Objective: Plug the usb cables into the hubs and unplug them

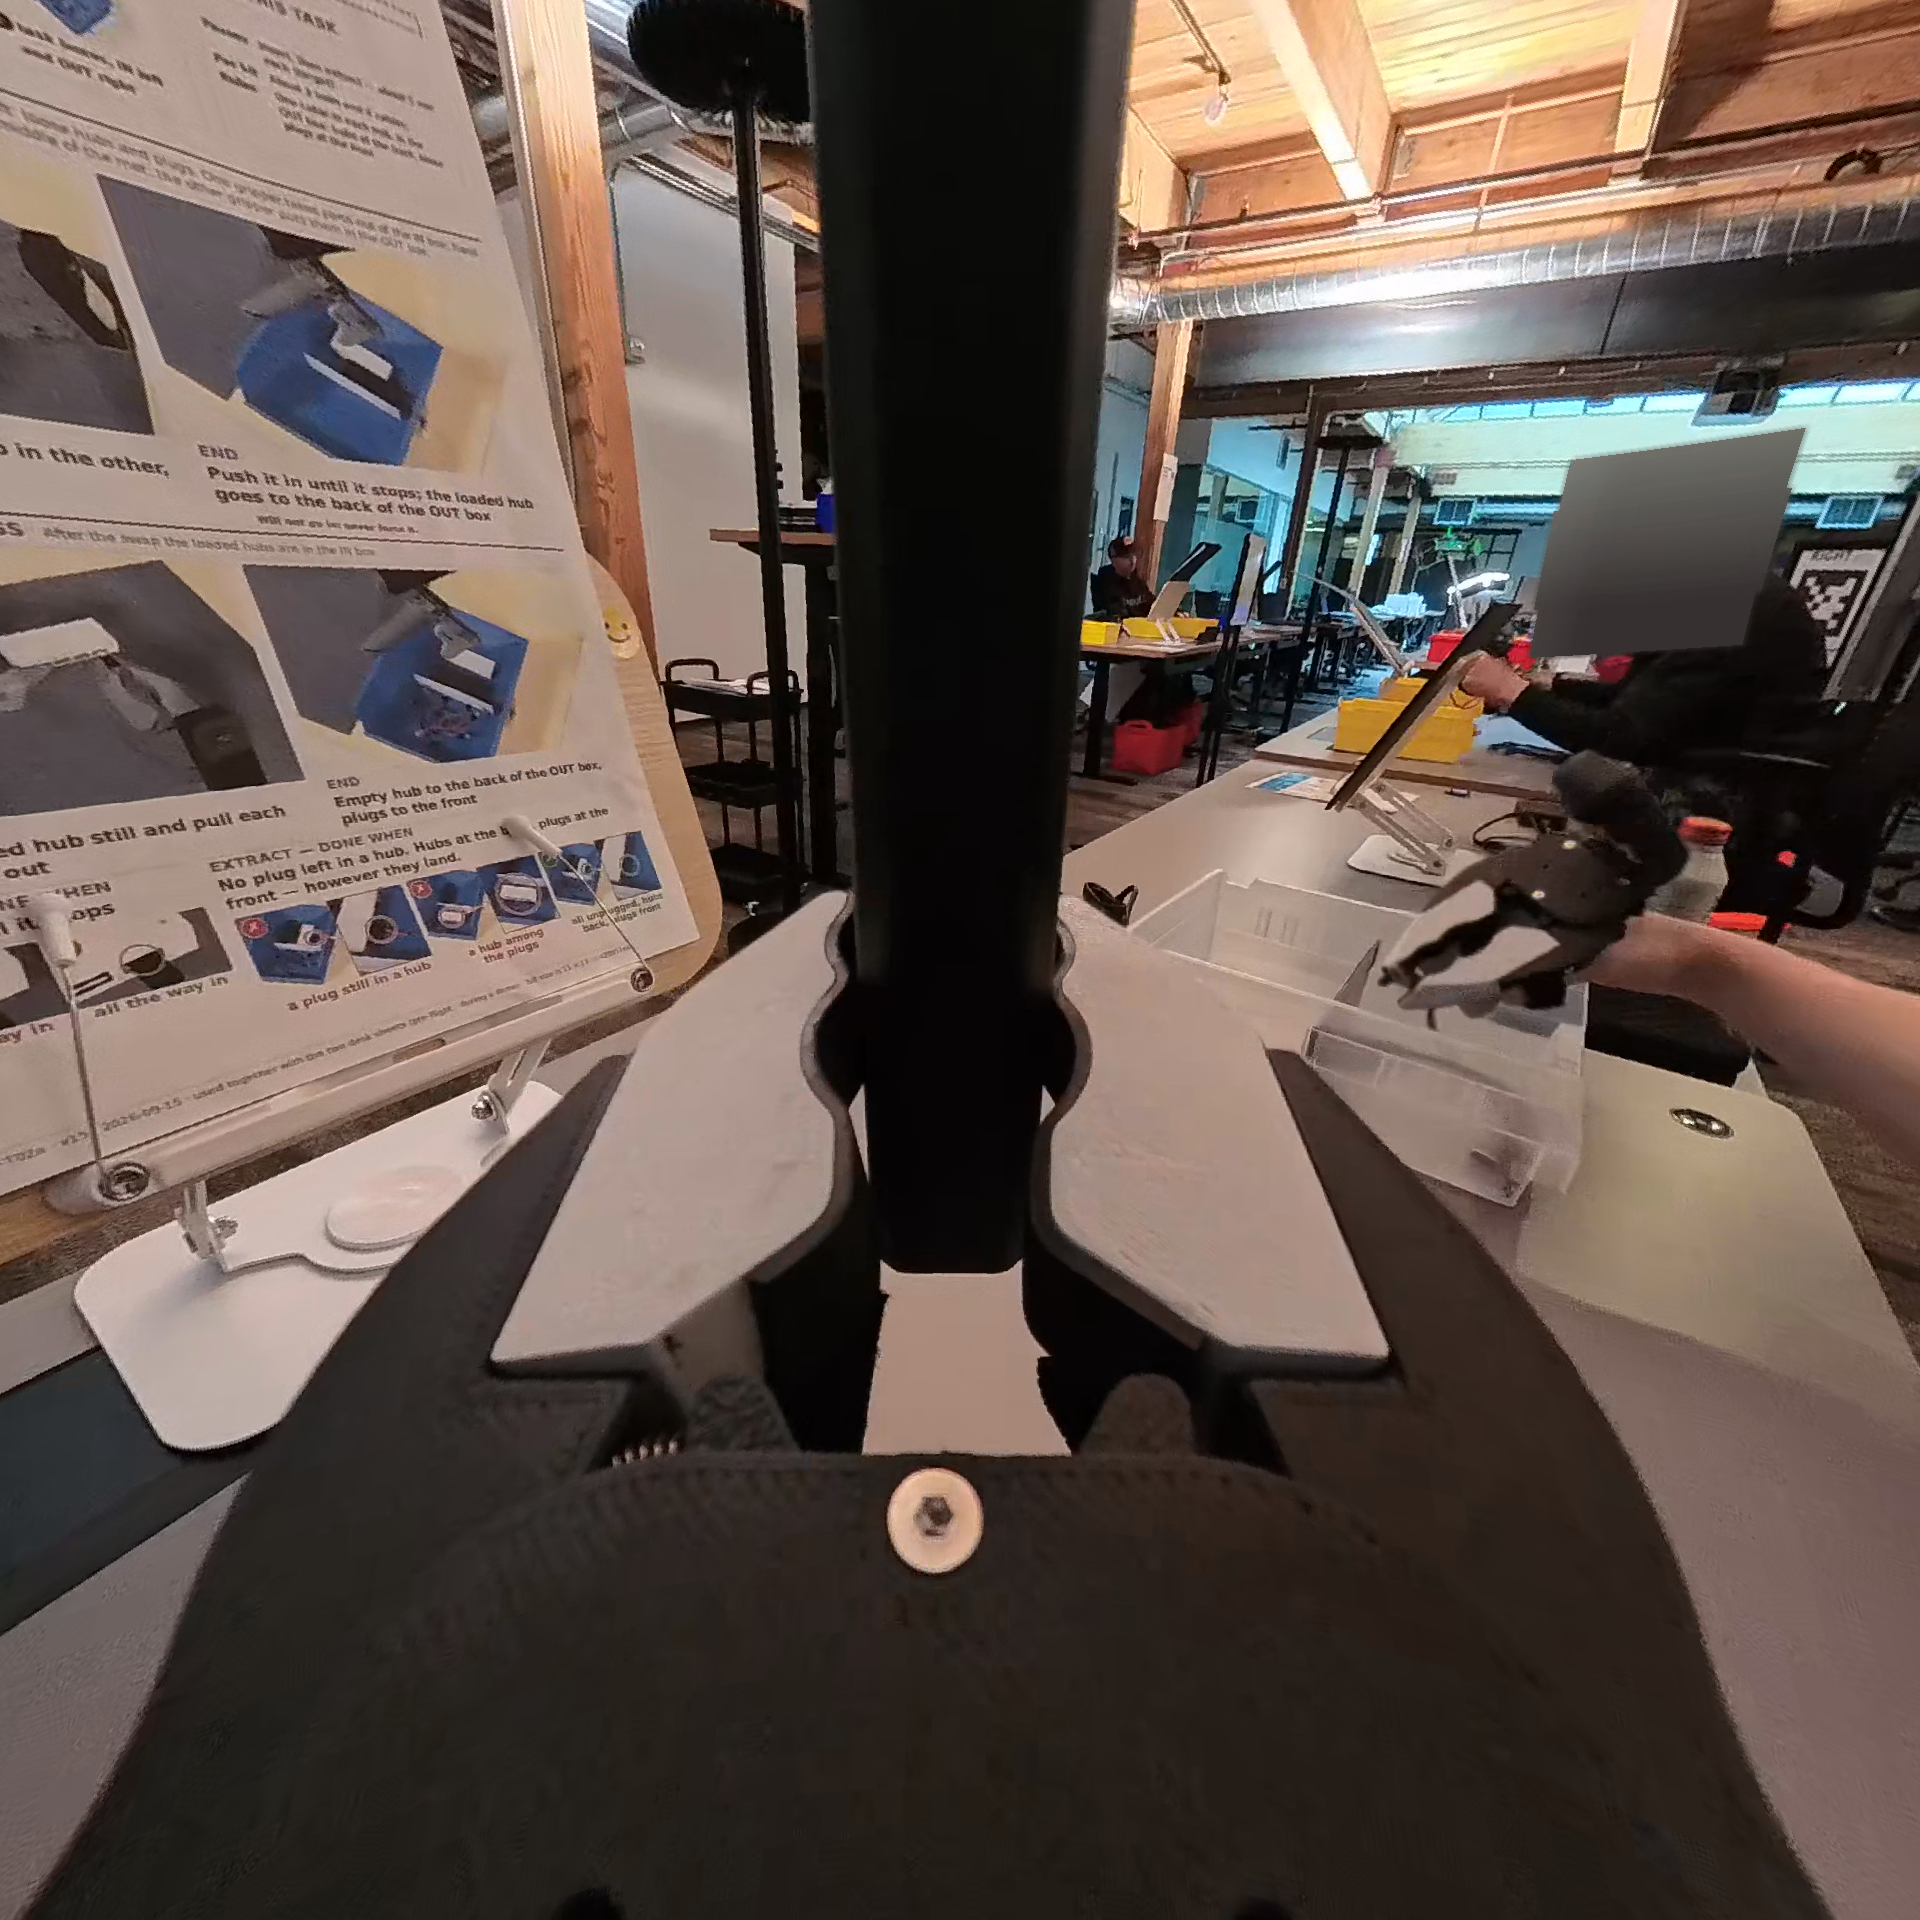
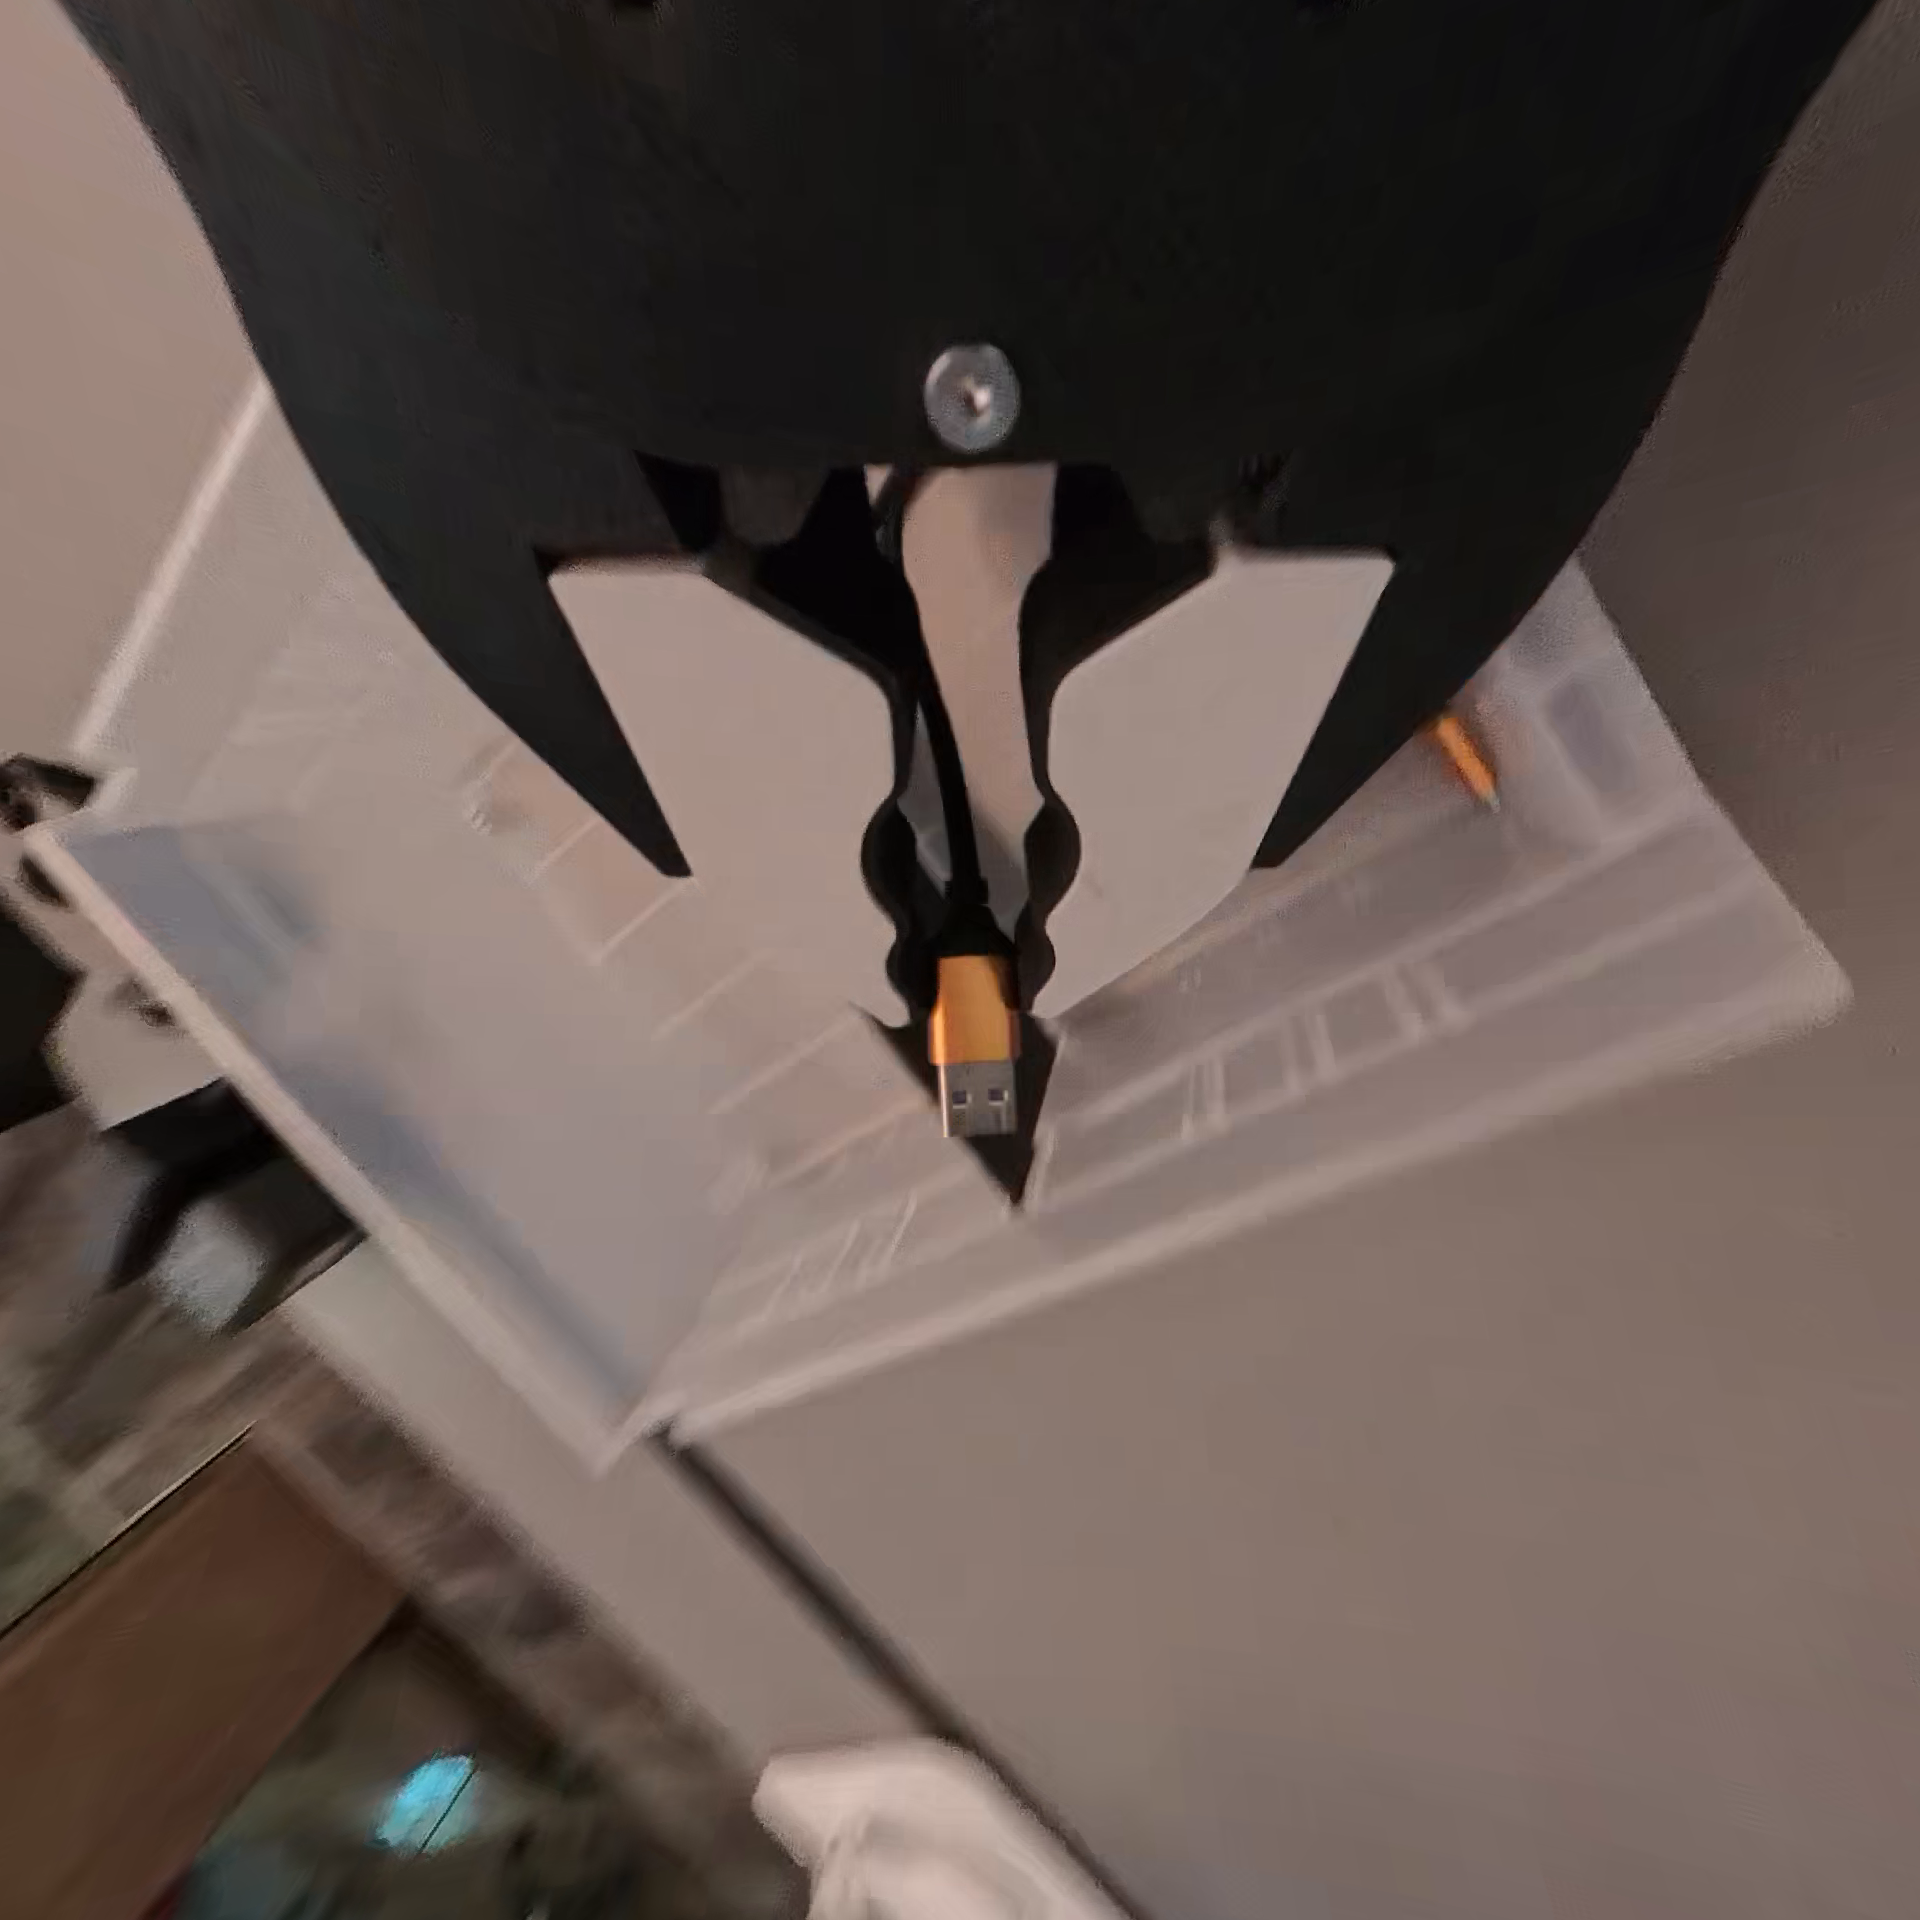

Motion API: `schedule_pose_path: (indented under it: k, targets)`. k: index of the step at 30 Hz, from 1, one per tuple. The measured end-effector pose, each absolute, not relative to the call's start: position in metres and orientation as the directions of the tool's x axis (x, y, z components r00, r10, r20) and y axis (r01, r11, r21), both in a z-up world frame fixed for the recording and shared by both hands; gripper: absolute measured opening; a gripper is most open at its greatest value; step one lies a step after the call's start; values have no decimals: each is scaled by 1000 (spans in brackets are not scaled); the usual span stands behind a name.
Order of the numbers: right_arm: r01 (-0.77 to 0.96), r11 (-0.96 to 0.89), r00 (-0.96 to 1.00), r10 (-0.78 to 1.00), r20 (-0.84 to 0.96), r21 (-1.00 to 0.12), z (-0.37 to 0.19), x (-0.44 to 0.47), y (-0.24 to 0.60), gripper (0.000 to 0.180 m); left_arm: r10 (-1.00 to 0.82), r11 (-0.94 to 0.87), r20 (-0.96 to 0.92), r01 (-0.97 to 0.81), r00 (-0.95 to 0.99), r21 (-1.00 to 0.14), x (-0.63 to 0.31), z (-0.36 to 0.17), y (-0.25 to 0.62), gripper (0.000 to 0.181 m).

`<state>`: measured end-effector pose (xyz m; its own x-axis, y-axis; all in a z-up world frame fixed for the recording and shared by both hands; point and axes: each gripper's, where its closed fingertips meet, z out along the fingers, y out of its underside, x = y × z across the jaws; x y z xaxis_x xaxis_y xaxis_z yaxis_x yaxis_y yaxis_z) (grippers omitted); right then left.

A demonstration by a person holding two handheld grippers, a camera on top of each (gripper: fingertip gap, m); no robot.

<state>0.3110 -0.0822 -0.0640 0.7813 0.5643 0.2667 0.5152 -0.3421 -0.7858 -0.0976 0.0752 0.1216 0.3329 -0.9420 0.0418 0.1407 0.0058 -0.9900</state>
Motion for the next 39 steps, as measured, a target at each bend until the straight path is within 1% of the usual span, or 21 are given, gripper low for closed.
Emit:
schedule_pose_path:
  k: [1,3,5,7,10,13,15,18,20,22,24,25,26,27,29,30,33,35,37,38,39]
  targets:
    - [545,-395,768,589,252,-739,-78,315,-86,17,-943,4,42,138,331,-990,-96,121,75,29]
    - [595,-478,759,599,255,-646,-95,325,-87,31,-947,-7,49,132,319,-991,-94,119,74,29]
    - [635,-494,733,628,261,-594,-94,322,-86,34,-951,-18,56,126,306,-992,-90,116,73,29]
    - [636,-445,729,615,302,-631,-66,312,-76,39,-954,-22,55,116,295,-993,-85,114,71,29]
    - [550,-215,770,505,390,-807,24,272,-52,39,-969,-36,62,110,239,-993,-73,111,61,29]
    - [325,99,819,467,332,-941,115,190,-42,47,-989,-73,86,111,116,-991,-53,107,41,29]
    - [162,207,769,586,255,-965,146,124,-44,55,-994,-101,105,106,27,-989,-40,104,25,29]
    - [60,176,654,736,172,-983,151,39,-36,62,-990,-129,123,82,-73,-988,-23,99,4,29]
    - [72,114,623,771,134,-991,142,3,-19,72,-987,-118,110,58,-121,-991,-15,95,-8,29]
    - [25,51,575,816,56,-998,139,-22,-7,81,-982,-107,100,35,-161,-994,-9,92,-19,29]
    - [-63,-46,459,885,-70,-997,142,-41,-8,75,-967,-109,104,11,-235,-994,-5,88,-31,29]
    - [-64,-95,421,900,-113,-993,139,-43,-7,42,-950,-122,114,7,-289,-993,-4,87,-38,29]
    - [-61,-145,340,927,-157,-988,139,-46,-14,28,-935,-145,132,15,-330,-989,-5,89,-42,29]
    - [-67,-192,353,913,-203,-979,138,-41,-11,28,-926,-173,152,30,-347,-985,-7,92,-41,32]
    - [-20,-164,448,880,-155,-986,137,-16,-3,28,-940,-203,177,61,-293,-977,-14,97,-25,54]
    - [45,-134,511,854,-93,-990,135,6,2,28,-957,-183,164,61,-238,-981,-19,97,-14,56]
    - [362,-37,672,702,234,-931,126,111,23,28,-993,-58,55,29,-103,-998,-40,96,10,48]
    - [584,-29,624,656,426,-811,101,190,27,28,-997,-20,17,33,-73,-999,-53,101,15,45]
    - [626,-238,677,638,366,-742,55,262,31,29,-998,-28,24,70,-65,-997,-64,109,18,46]
    - [653,-364,690,647,324,-664,25,291,27,28,-997,-42,36,87,-70,-995,-69,113,20,45]
    - [705,-451,673,669,315,-548,-3,317,18,28,-996,-56,49,100,-72,-993,-74,116,21,45]
